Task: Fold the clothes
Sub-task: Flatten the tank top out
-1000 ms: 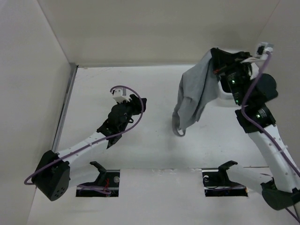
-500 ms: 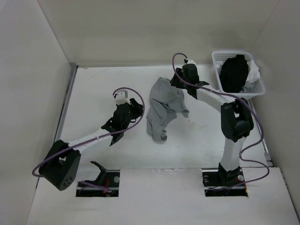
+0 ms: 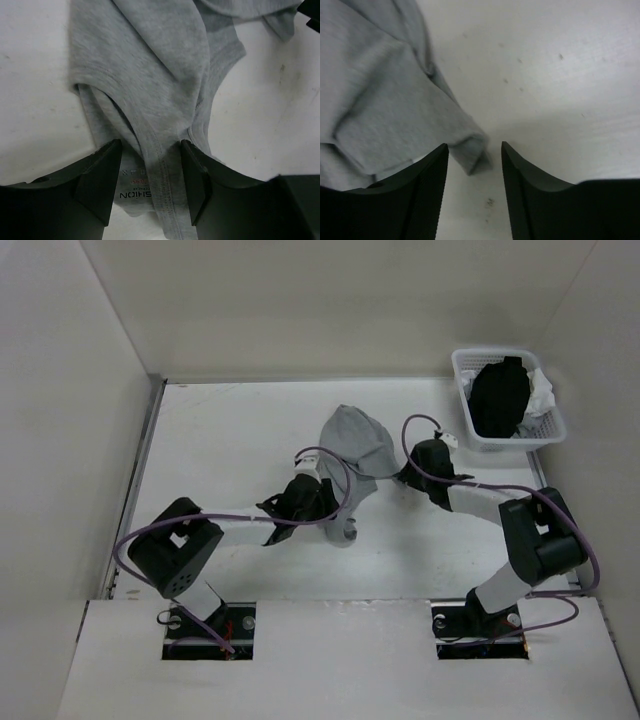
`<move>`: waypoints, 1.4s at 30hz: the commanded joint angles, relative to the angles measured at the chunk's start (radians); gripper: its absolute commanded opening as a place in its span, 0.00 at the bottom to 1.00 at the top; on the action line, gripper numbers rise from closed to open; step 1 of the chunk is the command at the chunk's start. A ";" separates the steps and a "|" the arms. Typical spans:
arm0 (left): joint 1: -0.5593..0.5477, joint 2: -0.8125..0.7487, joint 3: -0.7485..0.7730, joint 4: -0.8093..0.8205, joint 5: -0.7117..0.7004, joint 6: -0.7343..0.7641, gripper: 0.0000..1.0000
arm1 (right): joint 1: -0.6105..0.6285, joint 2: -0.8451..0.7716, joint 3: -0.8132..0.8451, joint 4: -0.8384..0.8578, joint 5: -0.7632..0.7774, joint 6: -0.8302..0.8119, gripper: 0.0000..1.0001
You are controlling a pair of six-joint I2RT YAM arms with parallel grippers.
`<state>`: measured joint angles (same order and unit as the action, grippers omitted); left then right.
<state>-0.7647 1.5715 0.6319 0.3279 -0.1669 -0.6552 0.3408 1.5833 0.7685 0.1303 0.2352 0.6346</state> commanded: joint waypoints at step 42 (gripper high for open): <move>0.466 0.369 0.855 -0.127 -0.013 -0.059 0.17 | 0.670 -0.424 0.374 -0.385 0.063 -0.265 0.07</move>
<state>-0.3656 1.8851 1.5112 0.2207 -0.2119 -0.6670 0.8932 1.0035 1.2095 -0.1291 0.3202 0.3714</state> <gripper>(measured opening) 0.143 0.066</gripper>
